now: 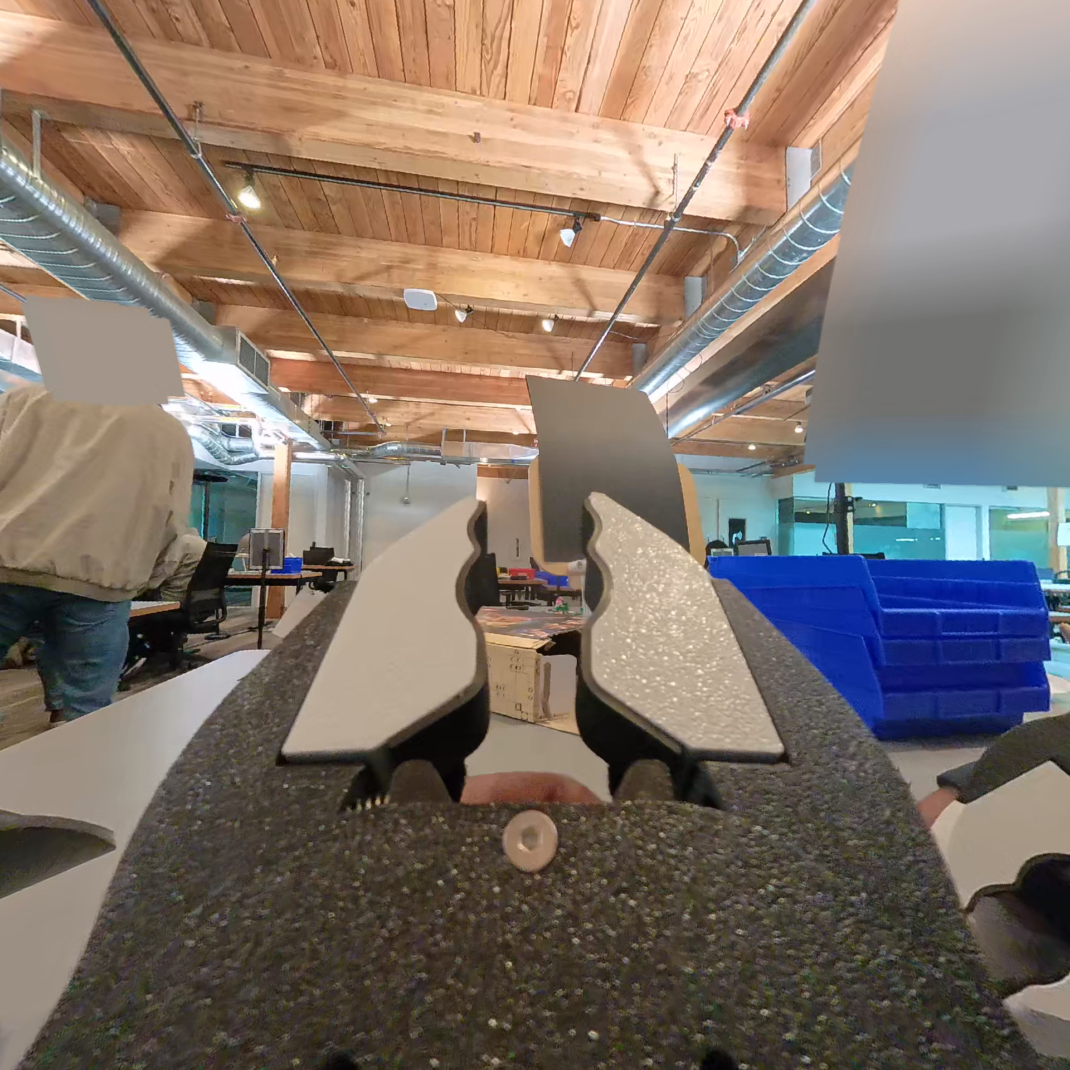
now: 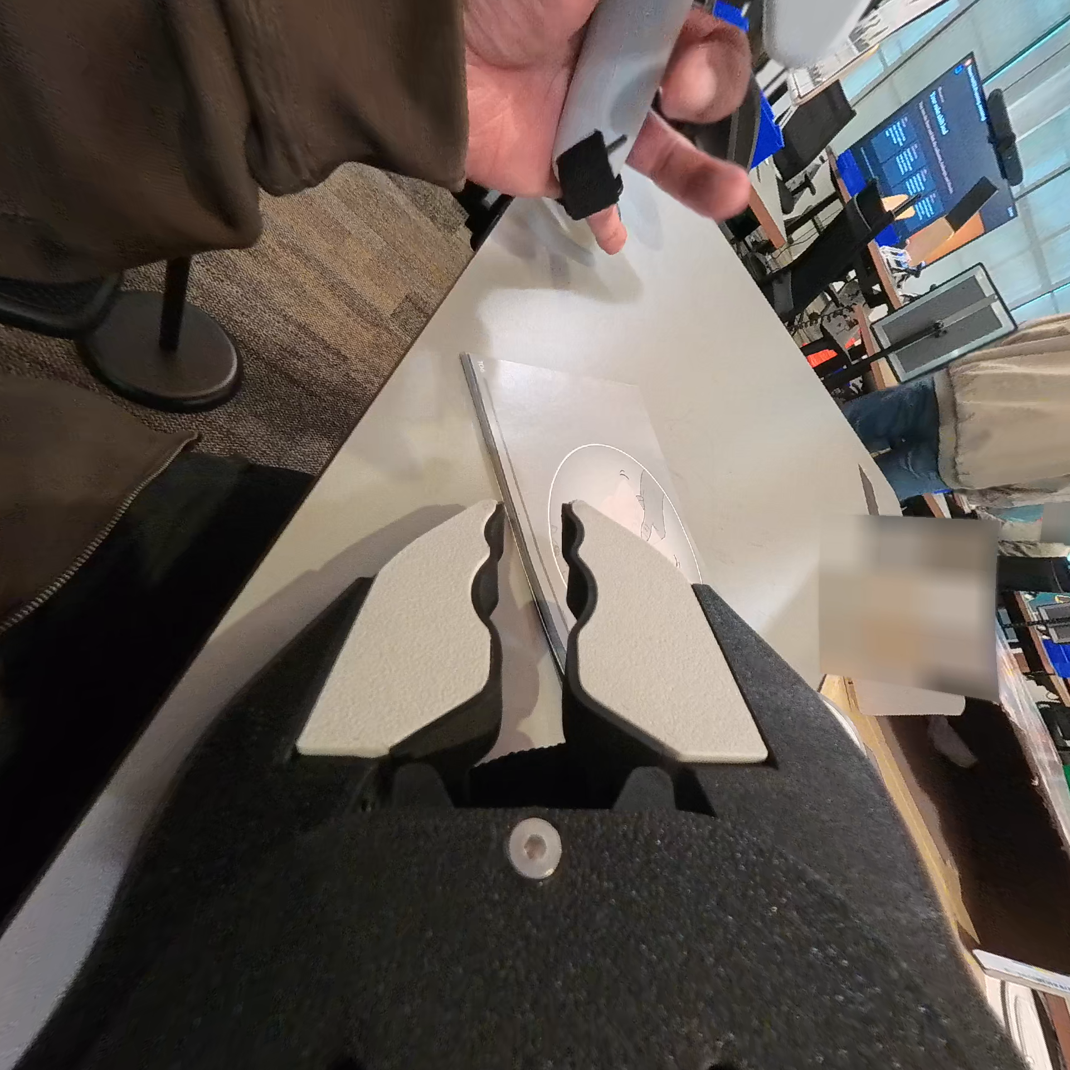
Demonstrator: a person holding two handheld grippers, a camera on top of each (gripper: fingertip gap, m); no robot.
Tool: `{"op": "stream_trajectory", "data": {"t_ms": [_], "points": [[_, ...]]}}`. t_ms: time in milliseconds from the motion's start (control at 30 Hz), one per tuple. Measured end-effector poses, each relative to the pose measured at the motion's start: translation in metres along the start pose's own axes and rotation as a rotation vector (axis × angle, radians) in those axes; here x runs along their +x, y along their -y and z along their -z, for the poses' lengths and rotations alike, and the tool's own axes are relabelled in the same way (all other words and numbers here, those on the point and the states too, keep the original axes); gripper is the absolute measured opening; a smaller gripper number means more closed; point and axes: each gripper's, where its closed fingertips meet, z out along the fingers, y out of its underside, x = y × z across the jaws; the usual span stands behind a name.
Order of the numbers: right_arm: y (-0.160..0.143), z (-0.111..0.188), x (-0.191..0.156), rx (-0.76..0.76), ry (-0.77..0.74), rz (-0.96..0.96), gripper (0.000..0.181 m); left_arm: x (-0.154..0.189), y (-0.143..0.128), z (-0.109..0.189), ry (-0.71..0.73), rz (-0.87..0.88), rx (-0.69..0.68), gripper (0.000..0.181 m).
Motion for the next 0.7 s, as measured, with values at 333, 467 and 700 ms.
{"op": "stream_trajectory", "data": {"t_ms": [333,467,700], "points": [[0.000,0.001,-0.001,0.006,0.005,0.002,0.019,0.017,-0.026,-0.007,-0.073,0.034,-0.097,0.031],[0.000,0.001,-0.001,0.004,0.017,-0.017,0.021,0.011,-0.044,-0.008,-0.072,0.143,-0.217,0.032],[0.004,0.003,-0.007,-0.013,0.210,-0.166,0.038,0.004,-0.071,0.004,-0.098,0.183,-0.427,0.032]]}}
